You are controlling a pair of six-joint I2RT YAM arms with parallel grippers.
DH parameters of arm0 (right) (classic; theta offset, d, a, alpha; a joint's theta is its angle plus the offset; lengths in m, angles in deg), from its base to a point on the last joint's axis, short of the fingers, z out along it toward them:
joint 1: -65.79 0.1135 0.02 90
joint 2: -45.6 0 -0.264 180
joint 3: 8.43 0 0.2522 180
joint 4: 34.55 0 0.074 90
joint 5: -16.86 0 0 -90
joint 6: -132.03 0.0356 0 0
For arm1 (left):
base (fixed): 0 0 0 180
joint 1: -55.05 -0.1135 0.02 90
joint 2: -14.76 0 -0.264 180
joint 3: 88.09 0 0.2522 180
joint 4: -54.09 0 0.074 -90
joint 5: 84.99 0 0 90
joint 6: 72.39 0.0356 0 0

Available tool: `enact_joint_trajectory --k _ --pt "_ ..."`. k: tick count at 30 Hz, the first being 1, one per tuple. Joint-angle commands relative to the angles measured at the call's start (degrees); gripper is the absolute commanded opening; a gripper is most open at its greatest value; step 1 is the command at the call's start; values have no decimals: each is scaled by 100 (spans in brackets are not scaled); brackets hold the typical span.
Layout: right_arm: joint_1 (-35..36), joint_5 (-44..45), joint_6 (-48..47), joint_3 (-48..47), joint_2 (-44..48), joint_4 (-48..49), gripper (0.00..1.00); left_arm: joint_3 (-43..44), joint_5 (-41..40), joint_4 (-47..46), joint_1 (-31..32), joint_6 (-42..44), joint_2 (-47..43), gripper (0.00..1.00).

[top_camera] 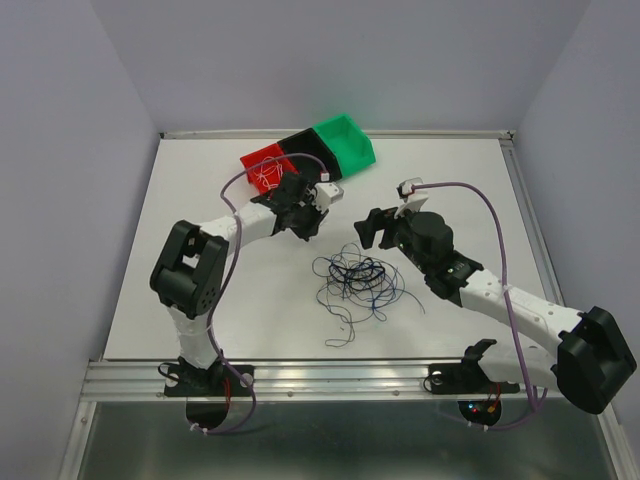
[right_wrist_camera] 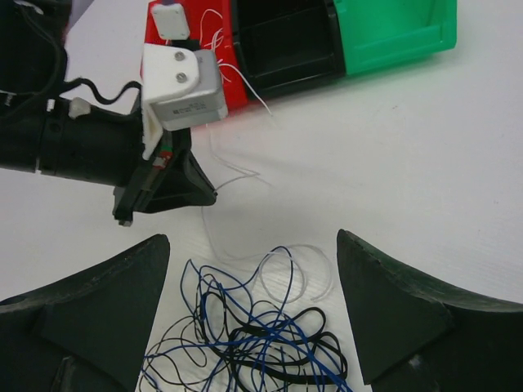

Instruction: Untangle the cables

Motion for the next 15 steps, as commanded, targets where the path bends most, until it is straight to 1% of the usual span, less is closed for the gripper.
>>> enact_joint_trajectory --k 1,5,8,11,15 --pt "37 16 -56 -70 10 129 88 -186 0 -228 -248 -25 -991 0" --pt "37 -89 -83 -105 -78 129 88 -169 -9 -316 -644 -131 -1431 0" --pt "37 -326 -161 -184 -340 111 88 85 -113 -272 -881 -105 -1809 0" --pt "37 -713 -215 -254 -526 111 88 296 -237 -228 -1031 -87 -1959 0" --pt "37 -1048 -320 -395 -1008 181 89 858 -316 26 -1172 -96 -1995 0"
